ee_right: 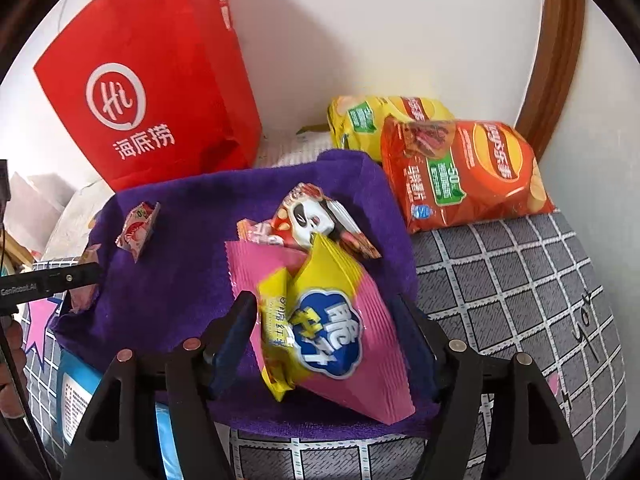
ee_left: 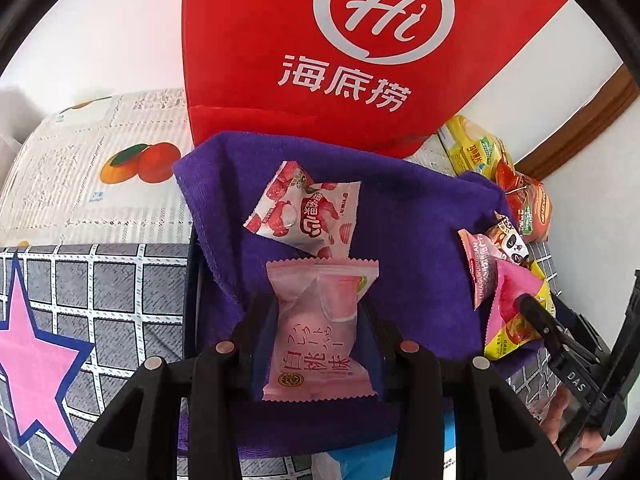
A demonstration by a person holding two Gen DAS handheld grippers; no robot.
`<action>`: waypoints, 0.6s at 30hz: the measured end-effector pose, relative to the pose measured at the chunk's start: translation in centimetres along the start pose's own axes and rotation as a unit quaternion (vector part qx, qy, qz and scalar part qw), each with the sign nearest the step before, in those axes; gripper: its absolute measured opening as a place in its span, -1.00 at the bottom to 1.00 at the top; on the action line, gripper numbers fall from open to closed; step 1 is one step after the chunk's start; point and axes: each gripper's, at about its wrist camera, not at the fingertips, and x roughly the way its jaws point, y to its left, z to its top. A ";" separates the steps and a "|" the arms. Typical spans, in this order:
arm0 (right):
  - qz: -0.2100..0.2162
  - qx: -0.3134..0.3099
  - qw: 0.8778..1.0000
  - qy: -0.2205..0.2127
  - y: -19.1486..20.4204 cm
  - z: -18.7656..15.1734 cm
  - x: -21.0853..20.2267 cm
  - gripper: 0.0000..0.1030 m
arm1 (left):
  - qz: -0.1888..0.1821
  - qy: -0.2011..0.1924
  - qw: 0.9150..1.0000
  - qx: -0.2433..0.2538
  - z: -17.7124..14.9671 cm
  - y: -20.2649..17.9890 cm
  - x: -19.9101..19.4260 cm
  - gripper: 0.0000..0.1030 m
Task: Organize snacks
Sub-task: 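Open both tools to drop the packets onto the purple cloth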
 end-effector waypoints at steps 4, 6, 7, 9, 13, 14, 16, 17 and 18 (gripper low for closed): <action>0.012 -0.004 0.999 -0.033 0.2 0.0 -1.5 0.40 | -0.005 0.003 1.000 -0.005 0.1 0.2 0.0 -0.25; 0.020 -0.004 0.999 -0.050 0.2 0.0 -2.3 0.40 | -0.004 0.005 1.000 -0.007 0.2 0.3 -0.1 -0.09; 0.024 -0.001 0.998 -0.062 0.1 0.0 -2.8 0.40 | -0.003 0.004 1.000 -0.008 0.2 0.3 -0.2 -0.04; 0.025 0.008 0.996 -0.082 -0.1 0.1 -3.7 0.40 | -0.002 -0.001 1.000 -0.006 0.2 0.4 -0.6 -0.04; 0.021 0.026 0.991 -0.131 -0.9 0.1 -6.5 0.40 | -0.006 -0.011 1.000 0.003 0.2 0.2 -2.0 -0.02; 0.019 0.033 0.989 -0.142 -1.2 0.0 -7.3 0.40 | -0.008 -0.016 1.000 0.006 0.2 0.1 -2.4 -0.01; 0.015 0.045 0.987 -0.154 -1.7 -0.2 -8.5 0.40 | -0.011 -0.025 1.000 0.010 0.3 0.0 -3.2 0.04; 0.008 0.051 0.987 -0.155 -2.0 -0.4 -9.3 0.40 | -0.013 -0.029 0.999 0.011 0.3 -0.1 -3.5 0.04; 0.004 0.052 0.987 -0.154 -2.2 -0.6 -9.7 0.40 | -0.015 -0.031 0.999 0.012 0.3 -0.2 -3.8 0.04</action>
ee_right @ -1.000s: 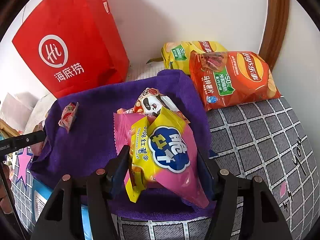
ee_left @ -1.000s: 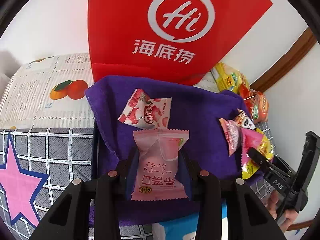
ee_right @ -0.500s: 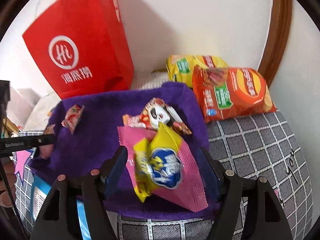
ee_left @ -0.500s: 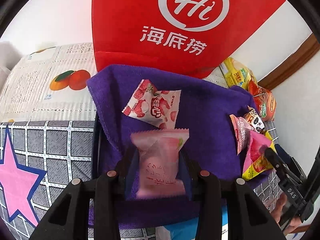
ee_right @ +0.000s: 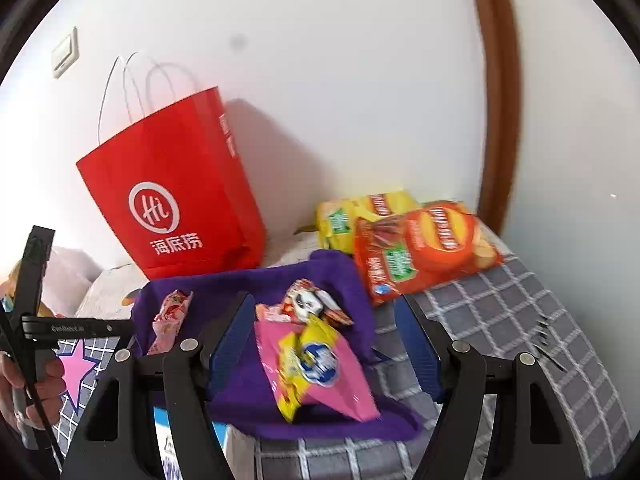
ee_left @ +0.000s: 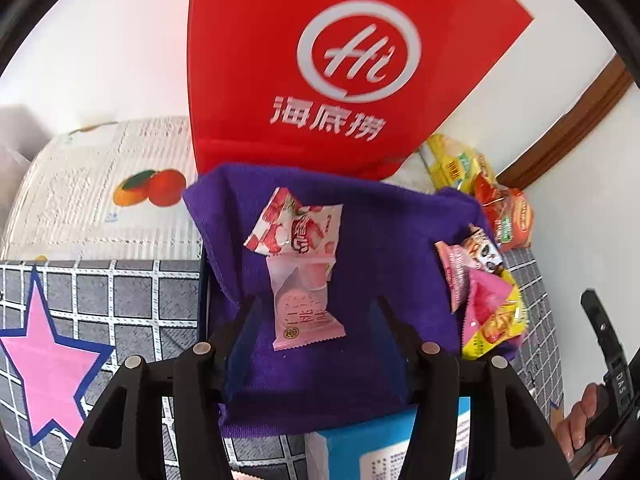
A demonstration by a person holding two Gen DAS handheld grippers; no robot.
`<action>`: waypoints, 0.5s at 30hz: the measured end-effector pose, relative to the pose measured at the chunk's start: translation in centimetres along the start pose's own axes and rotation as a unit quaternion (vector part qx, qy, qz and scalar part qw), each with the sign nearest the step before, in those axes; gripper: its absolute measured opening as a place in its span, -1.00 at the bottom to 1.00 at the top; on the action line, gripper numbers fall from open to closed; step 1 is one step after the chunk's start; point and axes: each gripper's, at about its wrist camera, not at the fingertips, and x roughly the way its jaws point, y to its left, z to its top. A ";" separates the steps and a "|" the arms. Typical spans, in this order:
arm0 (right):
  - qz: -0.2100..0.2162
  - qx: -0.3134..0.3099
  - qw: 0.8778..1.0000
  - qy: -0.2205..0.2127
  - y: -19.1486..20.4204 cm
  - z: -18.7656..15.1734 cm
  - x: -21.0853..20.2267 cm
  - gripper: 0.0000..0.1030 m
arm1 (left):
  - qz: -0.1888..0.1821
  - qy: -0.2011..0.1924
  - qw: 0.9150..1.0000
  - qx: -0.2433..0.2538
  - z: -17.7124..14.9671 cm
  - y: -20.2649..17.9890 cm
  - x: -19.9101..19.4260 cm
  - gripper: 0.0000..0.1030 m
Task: Organize snacks
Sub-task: 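Open both tools to drop the packets onto the purple cloth, then grasp the green snack bag with the right tool while the left tool grasps the pink rectangular packet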
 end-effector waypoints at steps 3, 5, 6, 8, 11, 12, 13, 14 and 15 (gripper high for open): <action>-0.012 -0.005 1.000 0.012 -0.4 -1.1 -1.7 0.40 | -0.015 -0.005 1.000 0.003 0.1 -0.3 -1.0 0.05; -0.018 -0.009 0.999 0.029 -0.8 -2.5 -2.8 0.40 | -0.022 -0.009 1.000 0.006 0.1 -0.5 -1.7 0.05; -0.018 -0.009 0.999 0.033 -1.0 -3.2 -3.3 0.40 | -0.025 -0.011 1.000 0.008 0.1 -0.7 -2.1 0.05; -0.012 -0.005 0.999 0.046 -1.5 -5.0 -4.6 0.40 | -0.034 -0.016 0.999 0.013 -0.1 -1.2 -2.8 0.06; -0.005 -0.004 0.998 0.068 -2.0 -7.7 -5.9 0.41 | -0.046 -0.023 0.999 0.019 -0.3 -1.6 -4.0 0.08; -0.007 -0.005 0.997 0.076 -2.2 -8.9 -6.2 0.43 | -0.048 -0.025 0.998 0.020 -0.3 -1.8 -4.3 0.08; -0.008 -0.006 0.997 0.080 -2.2 -9.8 -6.4 0.48 | -0.052 -0.028 0.998 0.023 -0.5 -2.0 -4.7 0.09; -0.008 -0.008 0.996 0.088 -2.3 -11.0 -6.5 0.51 | -0.054 -0.030 0.998 0.026 -0.6 -2.2 -5.0 0.09; -0.005 -0.008 0.995 0.095 -2.3 -12.0 -6.5 0.51 | -0.056 -0.033 0.997 0.028 -0.7 -2.3 -5.3 0.09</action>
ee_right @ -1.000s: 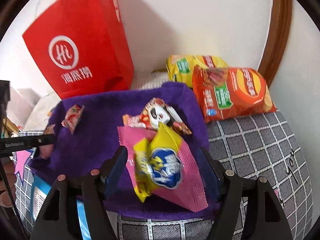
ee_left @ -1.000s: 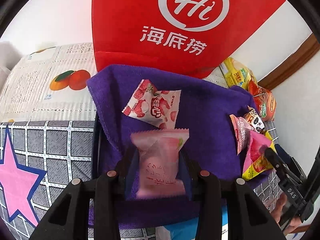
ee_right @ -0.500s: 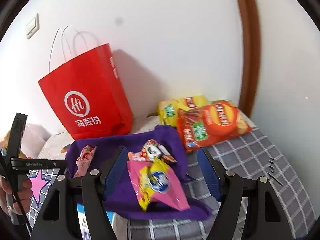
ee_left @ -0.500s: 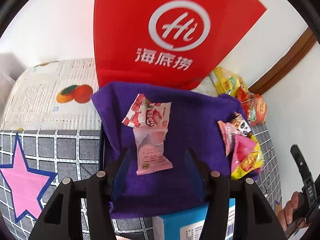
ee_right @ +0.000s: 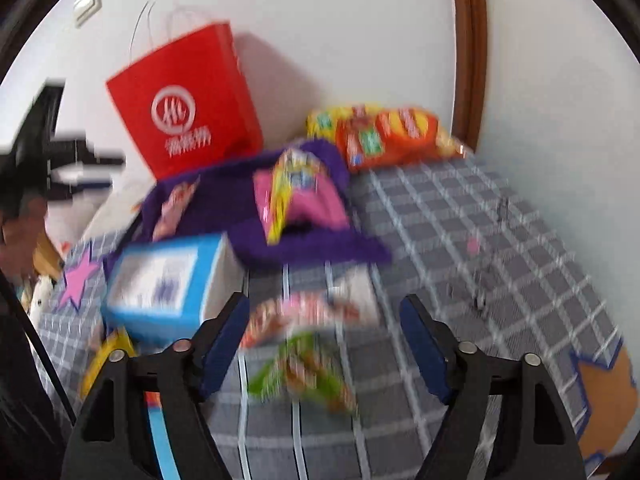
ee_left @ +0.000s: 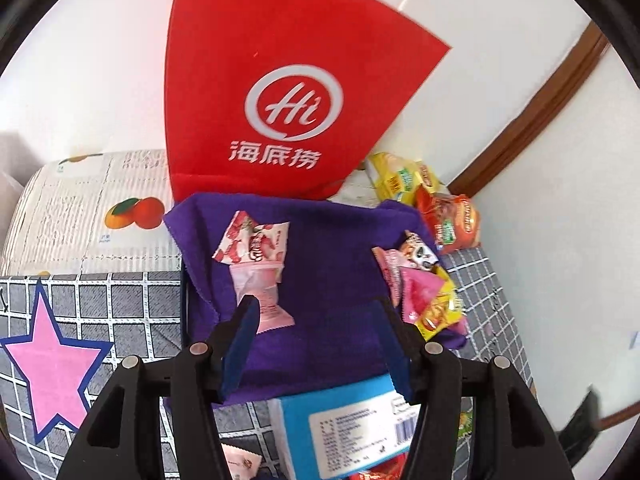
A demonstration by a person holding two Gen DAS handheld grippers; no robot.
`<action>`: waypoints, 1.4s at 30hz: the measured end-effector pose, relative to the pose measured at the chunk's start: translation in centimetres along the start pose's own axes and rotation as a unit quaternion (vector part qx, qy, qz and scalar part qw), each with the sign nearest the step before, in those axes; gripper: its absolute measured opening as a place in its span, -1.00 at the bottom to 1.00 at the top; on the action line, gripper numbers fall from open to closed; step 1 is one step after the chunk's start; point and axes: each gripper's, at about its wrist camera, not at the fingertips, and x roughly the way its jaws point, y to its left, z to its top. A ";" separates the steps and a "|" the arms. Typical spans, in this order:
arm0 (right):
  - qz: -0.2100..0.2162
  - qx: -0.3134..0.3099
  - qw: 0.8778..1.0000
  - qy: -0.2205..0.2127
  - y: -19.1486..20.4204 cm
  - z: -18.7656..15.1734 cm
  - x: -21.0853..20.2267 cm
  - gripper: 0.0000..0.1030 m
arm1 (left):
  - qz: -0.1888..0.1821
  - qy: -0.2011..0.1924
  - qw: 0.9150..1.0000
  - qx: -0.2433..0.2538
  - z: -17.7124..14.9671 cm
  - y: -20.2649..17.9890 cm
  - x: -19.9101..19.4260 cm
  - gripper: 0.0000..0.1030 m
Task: Organize snacks
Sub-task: 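Grasp the green snack bag with the right tool while the left tool grasps the pink rectangular packet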
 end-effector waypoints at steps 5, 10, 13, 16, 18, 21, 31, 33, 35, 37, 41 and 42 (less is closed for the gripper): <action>0.004 0.001 1.000 0.028 0.4 -3.2 2.0 0.51 | -0.004 -0.013 1.000 0.015 -0.5 -1.5 -1.6 0.10; 0.012 0.011 0.999 0.028 0.4 -4.3 4.1 -0.05 | -0.001 -0.025 0.999 0.044 -1.2 -3.6 -2.9 0.10; 0.002 -0.001 1.000 0.019 0.7 -4.7 3.6 -0.08 | 0.009 -0.037 0.998 0.056 -1.8 -4.6 -3.8 0.10; -0.011 -0.018 1.000 0.012 0.9 -5.1 2.7 -0.08 | 0.040 -0.061 0.995 0.061 -2.4 -4.7 -5.2 0.10; 0.001 -0.015 1.000 0.008 0.7 -5.5 2.1 -0.08 | 0.052 -0.071 0.994 0.057 -3.0 -4.2 -6.0 0.10; 0.019 0.004 1.000 0.014 0.0 -5.7 2.2 -0.08 | 0.061 -0.060 0.995 0.040 -4.3 -2.6 -6.4 0.10; 0.029 0.015 0.999 0.017 -0.2 -5.6 2.5 -0.08 | 0.099 -0.013 0.995 0.026 -11.7 3.2 -3.8 0.10; 0.031 0.016 0.999 0.018 -0.3 -5.6 2.6 -0.08 | 0.090 0.002 0.996 0.023 -13.1 4.1 -2.7 0.10; 0.033 0.009 0.999 0.018 0.0 -5.7 2.6 -0.08 | 0.083 0.013 0.996 0.028 -14.3 4.7 -1.6 0.10; 0.027 0.001 0.999 0.017 0.2 -5.9 2.6 -0.08 | 0.083 0.020 0.996 0.035 -15.2 5.0 -0.6 0.10; 0.025 0.004 1.000 0.018 0.1 -5.9 2.7 -0.07 | 0.095 0.027 0.994 0.038 -16.2 5.8 0.9 0.10; 0.026 0.006 0.999 0.018 0.0 -5.9 2.8 -0.07 | 0.095 0.026 0.994 0.039 -16.2 5.9 1.0 0.10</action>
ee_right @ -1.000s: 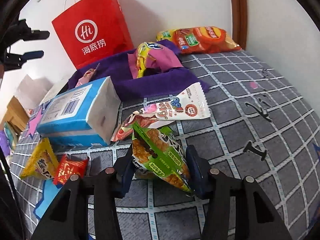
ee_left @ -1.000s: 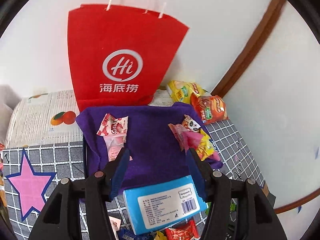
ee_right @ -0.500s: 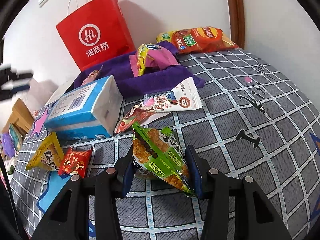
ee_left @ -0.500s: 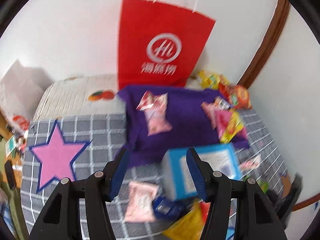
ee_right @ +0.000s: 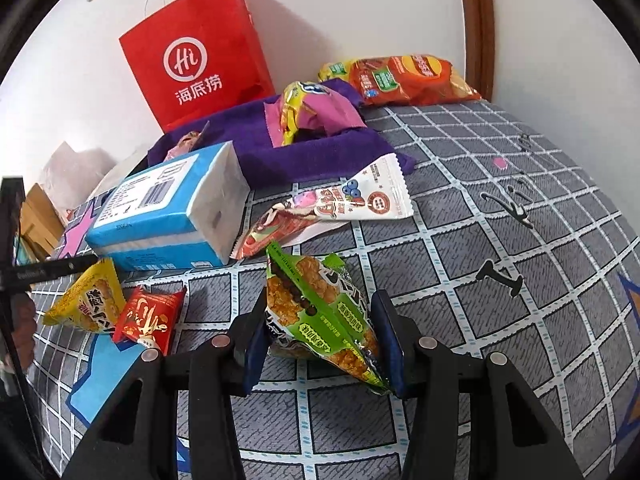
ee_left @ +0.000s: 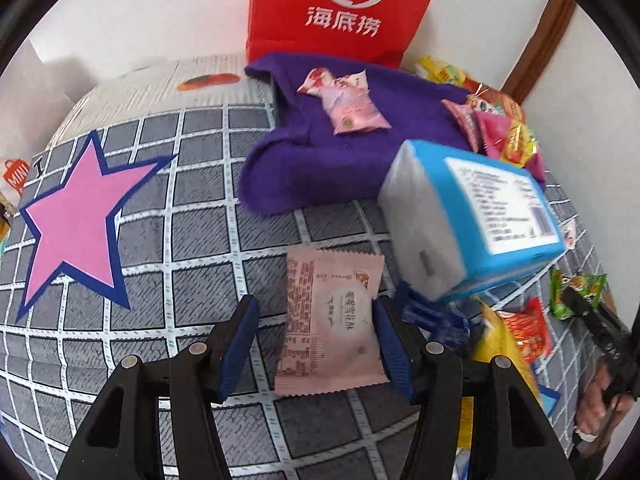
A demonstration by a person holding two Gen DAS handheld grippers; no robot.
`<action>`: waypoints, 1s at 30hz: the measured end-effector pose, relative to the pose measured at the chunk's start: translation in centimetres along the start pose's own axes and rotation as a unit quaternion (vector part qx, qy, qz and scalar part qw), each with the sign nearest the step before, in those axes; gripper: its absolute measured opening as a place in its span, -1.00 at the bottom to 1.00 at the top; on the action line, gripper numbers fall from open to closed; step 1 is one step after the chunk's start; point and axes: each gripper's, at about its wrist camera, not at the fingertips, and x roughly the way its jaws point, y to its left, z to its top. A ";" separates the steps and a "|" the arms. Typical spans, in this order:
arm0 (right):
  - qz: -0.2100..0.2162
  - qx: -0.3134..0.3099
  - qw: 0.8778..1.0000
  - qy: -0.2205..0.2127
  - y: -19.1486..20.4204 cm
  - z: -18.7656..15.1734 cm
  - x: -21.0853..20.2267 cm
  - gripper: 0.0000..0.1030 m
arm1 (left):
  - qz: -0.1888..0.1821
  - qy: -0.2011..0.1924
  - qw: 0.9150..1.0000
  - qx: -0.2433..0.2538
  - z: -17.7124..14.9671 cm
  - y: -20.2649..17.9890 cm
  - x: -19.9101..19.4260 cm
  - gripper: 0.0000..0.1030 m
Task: Organize snacks
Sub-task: 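Grasp the green snack bag with the right tool while the left tool grasps the pink rectangular packet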
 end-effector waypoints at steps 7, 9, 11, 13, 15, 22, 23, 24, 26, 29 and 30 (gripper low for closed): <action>-0.018 -0.021 0.999 0.016 0.8 0.0 0.8 0.01 | 0.050 -0.013 0.997 0.056 -1.2 -1.8 0.2 0.14; -0.025 -0.028 0.999 0.017 1.1 0.1 0.9 0.01 | 0.059 -0.020 0.996 0.059 -1.4 -2.1 0.2 0.18; -0.024 -0.027 0.999 0.018 1.0 0.1 1.0 0.01 | 0.057 -0.030 0.996 0.056 -1.4 -2.1 0.3 0.27; -0.022 -0.027 0.999 0.018 0.9 0.1 1.0 0.02 | 0.059 -0.041 0.996 0.056 -1.5 -2.1 0.5 0.37; -0.022 -0.030 0.999 0.019 1.0 0.0 1.1 0.04 | 0.065 -0.058 0.995 0.055 -1.8 -2.3 0.6 0.41; -0.024 -0.038 0.999 0.022 1.3 0.1 1.2 0.12 | 0.060 -0.059 0.995 0.048 -1.7 -2.2 0.6 0.43; -0.025 -0.040 0.999 0.024 1.4 0.1 1.3 0.16 | 0.059 -0.060 0.995 0.046 -1.6 -2.1 0.6 0.43; -0.022 -0.041 0.999 0.024 1.4 0.1 1.3 0.17 | 0.057 -0.061 0.996 0.042 -1.6 -2.1 0.6 0.42; -0.021 -0.040 0.999 0.024 1.4 0.1 1.3 0.17 | 0.052 -0.062 0.996 0.038 -1.5 -1.9 0.6 0.41; -0.014 -0.034 0.999 0.023 1.1 0.1 1.1 0.17 | 0.058 -0.065 0.996 0.033 -1.6 -1.8 0.5 0.34; -0.013 -0.033 0.999 0.022 1.1 0.1 1.1 0.17 | 0.065 -0.068 0.995 0.029 -1.6 -1.7 0.5 0.07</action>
